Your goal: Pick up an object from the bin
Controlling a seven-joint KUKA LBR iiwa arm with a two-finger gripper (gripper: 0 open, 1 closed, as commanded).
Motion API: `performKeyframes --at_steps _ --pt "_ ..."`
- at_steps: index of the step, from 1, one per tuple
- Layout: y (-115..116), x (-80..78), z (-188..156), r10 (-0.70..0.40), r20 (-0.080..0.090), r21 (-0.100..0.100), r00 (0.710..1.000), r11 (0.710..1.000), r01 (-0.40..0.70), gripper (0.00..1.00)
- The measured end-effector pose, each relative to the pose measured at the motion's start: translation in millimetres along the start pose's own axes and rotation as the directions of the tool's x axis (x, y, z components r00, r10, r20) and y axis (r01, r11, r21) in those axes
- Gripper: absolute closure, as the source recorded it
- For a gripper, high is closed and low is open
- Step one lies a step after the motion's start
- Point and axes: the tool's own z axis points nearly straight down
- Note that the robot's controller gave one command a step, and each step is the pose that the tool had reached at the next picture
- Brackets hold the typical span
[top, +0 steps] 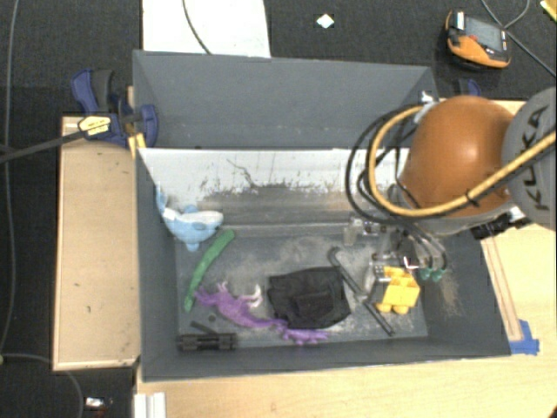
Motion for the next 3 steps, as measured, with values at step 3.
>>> performKeyframes --at_steps 3 --pt "45.1 -27.5 50.7 -0.115 0.029 0.003 0.993 0.993 0.115 0.0"
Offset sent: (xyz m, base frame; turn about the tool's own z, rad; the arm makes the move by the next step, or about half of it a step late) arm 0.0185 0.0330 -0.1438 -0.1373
